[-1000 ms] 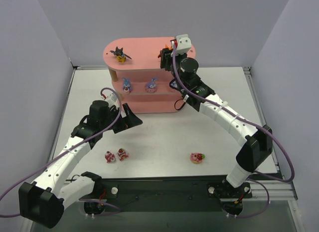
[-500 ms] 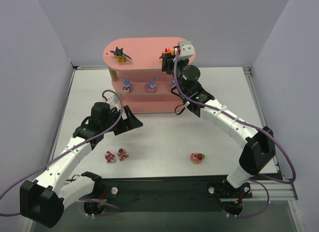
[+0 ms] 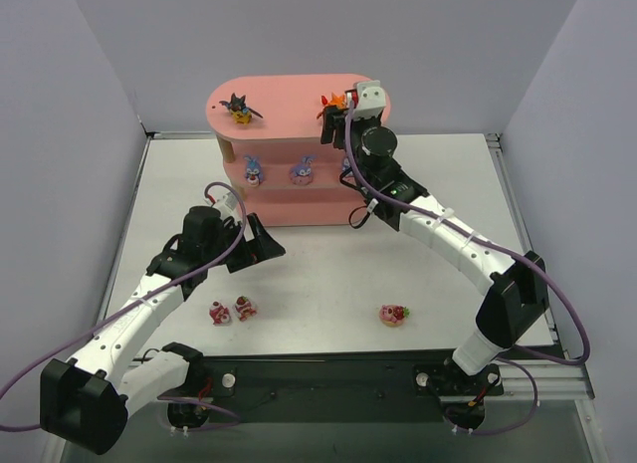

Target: Place and organize the plastic toys onto the shelf

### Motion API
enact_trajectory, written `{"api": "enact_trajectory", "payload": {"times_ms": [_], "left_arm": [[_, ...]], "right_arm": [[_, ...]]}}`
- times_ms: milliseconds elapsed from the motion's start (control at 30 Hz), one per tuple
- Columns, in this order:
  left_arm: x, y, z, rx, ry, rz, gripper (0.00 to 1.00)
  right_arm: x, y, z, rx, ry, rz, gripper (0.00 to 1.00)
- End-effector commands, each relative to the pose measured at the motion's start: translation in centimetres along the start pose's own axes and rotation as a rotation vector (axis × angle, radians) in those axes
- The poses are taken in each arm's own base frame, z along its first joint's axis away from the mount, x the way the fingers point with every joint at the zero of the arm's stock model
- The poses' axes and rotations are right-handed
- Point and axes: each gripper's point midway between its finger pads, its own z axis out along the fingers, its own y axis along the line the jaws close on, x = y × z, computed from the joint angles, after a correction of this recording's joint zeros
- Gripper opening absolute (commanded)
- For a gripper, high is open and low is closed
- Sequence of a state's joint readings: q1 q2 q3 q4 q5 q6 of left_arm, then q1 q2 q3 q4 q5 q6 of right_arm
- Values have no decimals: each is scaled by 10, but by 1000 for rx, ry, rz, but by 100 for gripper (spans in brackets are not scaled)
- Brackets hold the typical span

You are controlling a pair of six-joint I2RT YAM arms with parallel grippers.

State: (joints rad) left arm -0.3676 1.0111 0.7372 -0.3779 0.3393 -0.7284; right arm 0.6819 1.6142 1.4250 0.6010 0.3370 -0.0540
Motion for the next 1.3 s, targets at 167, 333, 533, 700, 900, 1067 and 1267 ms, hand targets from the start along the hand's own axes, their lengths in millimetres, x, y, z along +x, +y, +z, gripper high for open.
{"api": "enact_trajectory", "payload": {"times_ms": [167, 333, 533, 700, 900, 1067, 1267], "left_arm": [[-11, -12, -4, 41, -49, 21, 97], [-11, -13, -4, 43, -51, 22, 97], [-12, -13, -4, 41, -53, 20, 97], [-12, -13, -5, 41, -56, 24, 97], [-14, -14, -4, 38, -57, 24, 97], [-15, -13, -3, 35, -55, 24, 97], [-16, -14, -3, 36, -58, 28, 97]], "right_arm": [[-29, 1, 3, 10, -32, 54, 59], [-33, 1, 4, 17, -23, 63, 59], [-38, 2, 9, 22, -12, 61, 42], [-35, 3, 12, 27, 16, 69, 40], [-36, 2, 12, 32, 22, 65, 48], [-33, 3, 10, 27, 22, 52, 62], [-35, 4, 9, 26, 16, 57, 65]]}}
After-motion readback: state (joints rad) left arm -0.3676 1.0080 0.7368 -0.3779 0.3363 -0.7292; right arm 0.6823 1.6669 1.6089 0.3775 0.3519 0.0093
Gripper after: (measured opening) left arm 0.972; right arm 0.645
